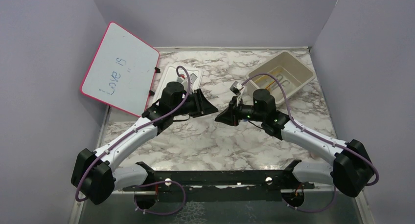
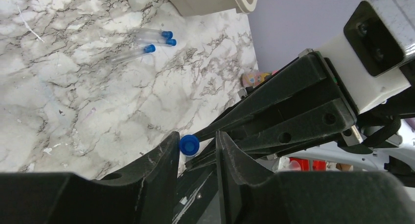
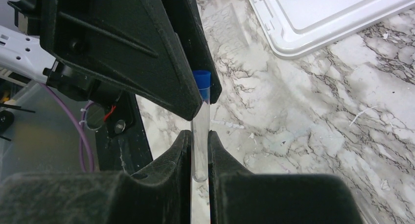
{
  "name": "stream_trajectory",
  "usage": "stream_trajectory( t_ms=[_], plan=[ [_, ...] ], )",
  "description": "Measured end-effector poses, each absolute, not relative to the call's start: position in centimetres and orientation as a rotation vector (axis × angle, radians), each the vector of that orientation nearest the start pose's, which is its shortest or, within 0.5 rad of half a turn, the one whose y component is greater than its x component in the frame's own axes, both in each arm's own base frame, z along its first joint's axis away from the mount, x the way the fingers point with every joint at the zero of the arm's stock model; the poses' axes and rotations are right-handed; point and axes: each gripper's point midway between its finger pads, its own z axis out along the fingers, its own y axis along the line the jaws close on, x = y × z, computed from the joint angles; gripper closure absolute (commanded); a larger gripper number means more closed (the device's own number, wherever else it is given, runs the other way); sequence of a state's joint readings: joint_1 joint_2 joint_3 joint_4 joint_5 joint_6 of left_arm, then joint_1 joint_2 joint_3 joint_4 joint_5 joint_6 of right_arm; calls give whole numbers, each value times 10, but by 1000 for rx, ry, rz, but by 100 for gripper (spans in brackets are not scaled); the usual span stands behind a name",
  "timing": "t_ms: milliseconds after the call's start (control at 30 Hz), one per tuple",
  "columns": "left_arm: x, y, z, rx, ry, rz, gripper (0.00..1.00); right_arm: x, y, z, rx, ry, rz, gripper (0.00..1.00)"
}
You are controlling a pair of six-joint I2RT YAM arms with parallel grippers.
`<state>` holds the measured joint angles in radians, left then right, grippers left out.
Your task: Organize the chemistry lab equipment
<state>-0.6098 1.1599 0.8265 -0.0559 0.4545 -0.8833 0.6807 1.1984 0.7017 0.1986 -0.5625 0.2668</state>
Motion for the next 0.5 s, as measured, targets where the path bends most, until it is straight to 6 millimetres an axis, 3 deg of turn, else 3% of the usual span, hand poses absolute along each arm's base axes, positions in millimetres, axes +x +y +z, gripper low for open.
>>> stream_trajectory(
  t_ms=[100, 300, 367, 500],
  plan=[
    [231, -290, 219, 55, 2226, -1342, 62, 219, 311, 193, -818, 1819, 1158, 90],
    [227, -288, 208, 77, 2266, -1311, 74, 222, 313, 192, -830, 1819, 1153, 89],
    [227, -288, 208, 82, 2267, -1306, 74, 222, 313, 191, -834, 1819, 1152, 89],
    [228, -287, 206, 80, 2267, -1291, 62, 221, 315, 194, -852, 1805, 1159, 89]
  ],
)
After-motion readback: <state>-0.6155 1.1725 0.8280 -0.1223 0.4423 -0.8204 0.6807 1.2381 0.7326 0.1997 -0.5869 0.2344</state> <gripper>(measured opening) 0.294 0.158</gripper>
